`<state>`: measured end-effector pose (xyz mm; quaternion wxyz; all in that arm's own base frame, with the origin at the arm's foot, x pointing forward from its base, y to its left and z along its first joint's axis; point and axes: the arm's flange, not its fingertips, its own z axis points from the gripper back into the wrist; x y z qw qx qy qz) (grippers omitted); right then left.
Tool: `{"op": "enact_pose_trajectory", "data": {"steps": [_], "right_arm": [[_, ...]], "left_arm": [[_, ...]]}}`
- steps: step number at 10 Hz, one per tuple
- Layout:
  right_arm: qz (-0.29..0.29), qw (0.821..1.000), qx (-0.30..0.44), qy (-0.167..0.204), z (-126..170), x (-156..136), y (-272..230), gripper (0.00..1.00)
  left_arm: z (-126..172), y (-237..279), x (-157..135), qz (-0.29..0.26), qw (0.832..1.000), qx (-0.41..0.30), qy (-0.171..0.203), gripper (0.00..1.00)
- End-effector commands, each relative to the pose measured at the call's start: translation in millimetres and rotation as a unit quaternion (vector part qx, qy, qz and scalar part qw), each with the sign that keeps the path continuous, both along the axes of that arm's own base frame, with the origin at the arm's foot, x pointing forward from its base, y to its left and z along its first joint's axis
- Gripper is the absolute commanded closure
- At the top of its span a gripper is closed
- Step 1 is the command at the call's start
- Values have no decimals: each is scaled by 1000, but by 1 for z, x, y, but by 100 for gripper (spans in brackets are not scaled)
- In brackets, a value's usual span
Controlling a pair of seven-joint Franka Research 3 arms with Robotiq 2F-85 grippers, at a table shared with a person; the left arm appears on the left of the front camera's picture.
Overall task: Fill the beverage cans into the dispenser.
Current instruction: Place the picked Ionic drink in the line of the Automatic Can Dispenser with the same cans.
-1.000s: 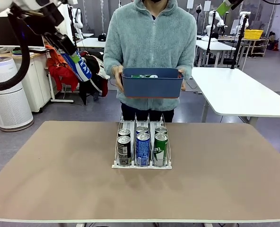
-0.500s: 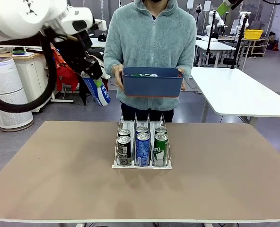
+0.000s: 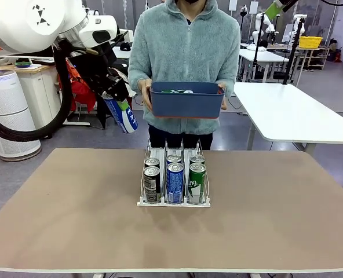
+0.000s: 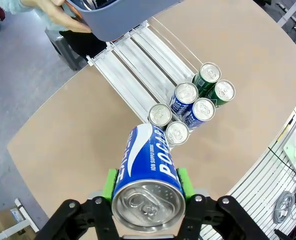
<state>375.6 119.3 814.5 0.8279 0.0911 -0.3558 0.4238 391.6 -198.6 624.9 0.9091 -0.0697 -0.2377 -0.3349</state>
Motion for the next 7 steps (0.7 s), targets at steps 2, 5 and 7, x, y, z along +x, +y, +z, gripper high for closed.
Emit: {"op": "enact_pose_trajectory", "data": {"steps": [2, 5, 7], "right_arm": [[2, 1000, -3, 0, -1, -1, 0, 0], [2, 1000, -3, 0, -1, -1, 0, 0], [2, 1000, -3, 0, -1, -1, 0, 0]], "left_arm": [[-3, -12, -8, 36, 999, 7, 1, 42], [-10, -51, -54, 110, 994, -13, -23, 42], [-23, -71, -83, 97, 995, -17, -19, 42]]}}
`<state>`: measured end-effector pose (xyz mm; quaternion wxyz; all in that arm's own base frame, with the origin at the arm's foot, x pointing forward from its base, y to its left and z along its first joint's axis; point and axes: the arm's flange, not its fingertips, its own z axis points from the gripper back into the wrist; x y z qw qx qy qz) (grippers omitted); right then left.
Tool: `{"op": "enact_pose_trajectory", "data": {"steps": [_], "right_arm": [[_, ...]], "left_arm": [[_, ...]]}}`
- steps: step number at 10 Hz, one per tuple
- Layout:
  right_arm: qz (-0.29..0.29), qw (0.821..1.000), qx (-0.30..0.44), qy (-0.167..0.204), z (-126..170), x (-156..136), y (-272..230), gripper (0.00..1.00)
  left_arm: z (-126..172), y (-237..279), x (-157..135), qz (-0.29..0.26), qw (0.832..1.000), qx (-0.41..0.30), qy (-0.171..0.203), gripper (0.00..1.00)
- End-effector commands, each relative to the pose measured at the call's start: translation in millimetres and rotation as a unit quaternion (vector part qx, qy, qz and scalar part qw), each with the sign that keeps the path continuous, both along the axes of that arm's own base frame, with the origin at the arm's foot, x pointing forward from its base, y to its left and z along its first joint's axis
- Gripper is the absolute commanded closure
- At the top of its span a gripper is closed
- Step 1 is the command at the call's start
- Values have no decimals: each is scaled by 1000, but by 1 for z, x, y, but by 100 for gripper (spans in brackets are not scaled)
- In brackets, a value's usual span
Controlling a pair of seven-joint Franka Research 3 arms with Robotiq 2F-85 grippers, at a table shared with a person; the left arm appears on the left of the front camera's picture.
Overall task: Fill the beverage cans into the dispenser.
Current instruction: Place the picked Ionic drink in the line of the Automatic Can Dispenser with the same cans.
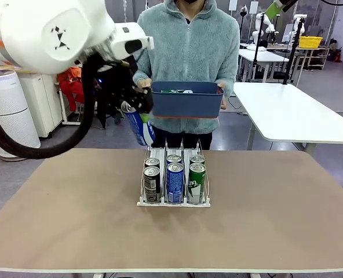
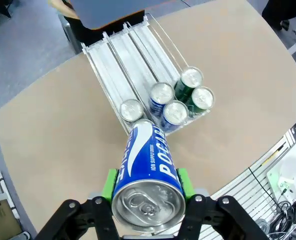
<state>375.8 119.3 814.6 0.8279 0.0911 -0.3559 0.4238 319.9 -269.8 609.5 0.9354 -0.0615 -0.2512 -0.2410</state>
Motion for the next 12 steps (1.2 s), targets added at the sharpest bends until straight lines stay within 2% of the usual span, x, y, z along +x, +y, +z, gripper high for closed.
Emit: {"op": "enact_pose_trajectory", "data": {"steps": [1, 2, 3, 4, 6, 7, 8, 10, 11, 12], "right_arm": [[2, 1000, -3, 1, -1, -1, 0, 0], [2, 1000, -3, 1, -1, -1, 0, 0], [2, 1000, -3, 1, -1, -1, 0, 0], [2, 1000, -3, 1, -1, -1, 0, 0], [2, 1000, -3, 1, -1, -1, 0, 0], [2, 1000, -3, 1, -1, -1, 0, 0], [2, 1000, -3, 1, -1, -1, 0, 0], [2, 1000, -3, 1, -1, -1, 0, 0], [2, 1000, -3, 1, -1, -1, 0, 0], [2, 1000, -3, 1, -1, -1, 0, 0]], "left_arm": [[-18, -16, -27, -2, 1000, -9, 0, 42], [-30, -34, -36, -4, 1000, -16, 9, 42], [-43, -40, -39, -25, 999, -19, 31, 42], [-52, -42, -43, -44, 998, -22, 38, 42], [-60, -60, -49, -119, 988, -64, 77, 42], [-55, -53, -54, -181, 978, -66, 81, 42], [-61, -63, -52, -74, 995, -31, 62, 42], [-61, -63, -52, -74, 995, -31, 62, 42], [-63, -66, -53, -110, 990, -42, 73, 42], [-69, -76, -48, -76, 996, -16, 44, 42]]}}
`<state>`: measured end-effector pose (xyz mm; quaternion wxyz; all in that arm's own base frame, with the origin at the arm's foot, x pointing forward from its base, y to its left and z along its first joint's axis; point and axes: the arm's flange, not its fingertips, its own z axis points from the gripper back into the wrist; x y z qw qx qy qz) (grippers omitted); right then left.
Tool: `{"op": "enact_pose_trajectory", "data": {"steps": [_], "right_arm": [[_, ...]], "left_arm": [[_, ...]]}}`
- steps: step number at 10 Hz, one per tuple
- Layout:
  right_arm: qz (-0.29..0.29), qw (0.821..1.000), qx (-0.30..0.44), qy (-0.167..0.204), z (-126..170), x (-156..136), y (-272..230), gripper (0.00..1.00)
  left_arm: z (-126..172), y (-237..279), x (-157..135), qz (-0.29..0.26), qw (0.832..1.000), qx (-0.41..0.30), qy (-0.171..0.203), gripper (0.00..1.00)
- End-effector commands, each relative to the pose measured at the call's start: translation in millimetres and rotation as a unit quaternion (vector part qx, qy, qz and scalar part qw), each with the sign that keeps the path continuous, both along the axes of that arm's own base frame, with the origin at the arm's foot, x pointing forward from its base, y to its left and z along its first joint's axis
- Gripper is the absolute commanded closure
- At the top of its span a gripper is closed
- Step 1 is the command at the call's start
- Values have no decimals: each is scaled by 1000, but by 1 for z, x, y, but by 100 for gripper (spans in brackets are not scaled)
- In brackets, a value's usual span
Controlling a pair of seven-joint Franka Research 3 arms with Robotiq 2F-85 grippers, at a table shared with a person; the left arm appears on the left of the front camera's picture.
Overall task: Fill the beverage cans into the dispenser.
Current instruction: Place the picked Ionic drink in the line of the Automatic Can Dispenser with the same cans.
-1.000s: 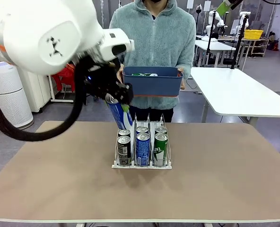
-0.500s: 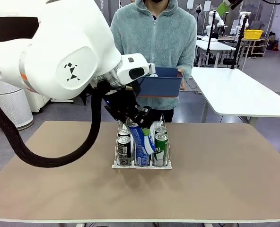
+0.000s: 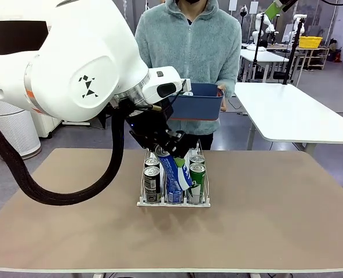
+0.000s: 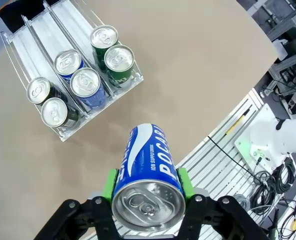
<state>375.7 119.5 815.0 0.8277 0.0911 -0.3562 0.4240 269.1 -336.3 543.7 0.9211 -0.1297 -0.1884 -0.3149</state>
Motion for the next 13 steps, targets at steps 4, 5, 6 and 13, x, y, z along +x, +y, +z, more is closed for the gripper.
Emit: {"op": "enact_pose_trajectory", "data": {"steps": [4, 5, 6, 13], "right_arm": [[2, 1000, -3, 1, -2, -1, 0, 0], [2, 1000, -3, 1, -2, -1, 0, 0], [2, 1000, -3, 1, -2, -1, 0, 0], [2, 1000, -3, 1, -2, -1, 0, 0]], "left_arm": [[-57, -19, 50, -3, 999, 31, 10, 42], [-65, -19, 55, -2, 999, 47, 8, 42], [-71, -19, 62, -1, 999, 54, 1, 42], [-91, -19, 82, 2, 998, 69, 10, 42]]}}
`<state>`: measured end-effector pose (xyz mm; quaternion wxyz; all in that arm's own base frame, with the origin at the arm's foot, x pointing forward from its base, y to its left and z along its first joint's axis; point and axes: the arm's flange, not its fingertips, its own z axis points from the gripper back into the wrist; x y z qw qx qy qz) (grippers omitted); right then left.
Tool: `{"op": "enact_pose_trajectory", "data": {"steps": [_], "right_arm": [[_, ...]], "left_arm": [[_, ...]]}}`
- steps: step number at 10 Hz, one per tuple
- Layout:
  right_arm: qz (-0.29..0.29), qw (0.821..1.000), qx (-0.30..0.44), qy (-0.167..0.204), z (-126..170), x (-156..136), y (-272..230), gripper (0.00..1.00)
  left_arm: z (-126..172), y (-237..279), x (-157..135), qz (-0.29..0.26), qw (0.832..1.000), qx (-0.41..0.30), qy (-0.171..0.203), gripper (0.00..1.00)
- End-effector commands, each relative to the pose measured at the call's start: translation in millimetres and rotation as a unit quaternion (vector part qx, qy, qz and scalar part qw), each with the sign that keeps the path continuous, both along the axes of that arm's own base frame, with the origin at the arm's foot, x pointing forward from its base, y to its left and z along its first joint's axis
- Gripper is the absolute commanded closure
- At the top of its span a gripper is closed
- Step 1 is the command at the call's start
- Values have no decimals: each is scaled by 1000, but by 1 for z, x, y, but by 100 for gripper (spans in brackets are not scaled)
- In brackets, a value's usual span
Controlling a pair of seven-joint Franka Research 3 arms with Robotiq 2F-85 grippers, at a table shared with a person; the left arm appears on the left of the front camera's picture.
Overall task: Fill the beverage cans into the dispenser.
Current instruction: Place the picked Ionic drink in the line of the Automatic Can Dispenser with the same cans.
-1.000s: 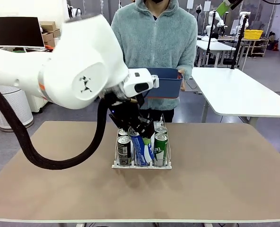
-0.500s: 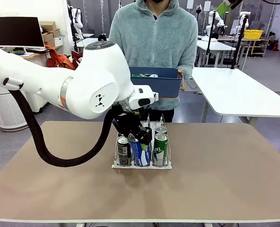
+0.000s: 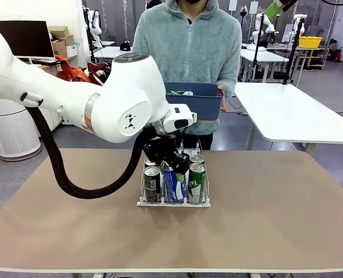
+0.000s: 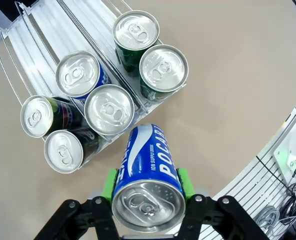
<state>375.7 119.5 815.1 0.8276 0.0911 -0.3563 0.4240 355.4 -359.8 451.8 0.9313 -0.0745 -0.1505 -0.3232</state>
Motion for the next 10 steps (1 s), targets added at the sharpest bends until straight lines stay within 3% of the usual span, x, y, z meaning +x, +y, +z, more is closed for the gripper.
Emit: {"op": "enact_pose_trajectory", "data": {"steps": [1, 5, 10], "right_arm": [[2, 1000, -3, 1, -2, -1, 0, 0], [2, 1000, -3, 1, -2, -1, 0, 0], [2, 1000, -3, 1, -2, -1, 0, 0]], "left_arm": [[1, 5, -5, 1, 1000, 3, -8, 42], [-1, -6, 23, -7, 999, -28, 13, 42], [-10, 7, 58, 3, 999, -13, 31, 42]]}}
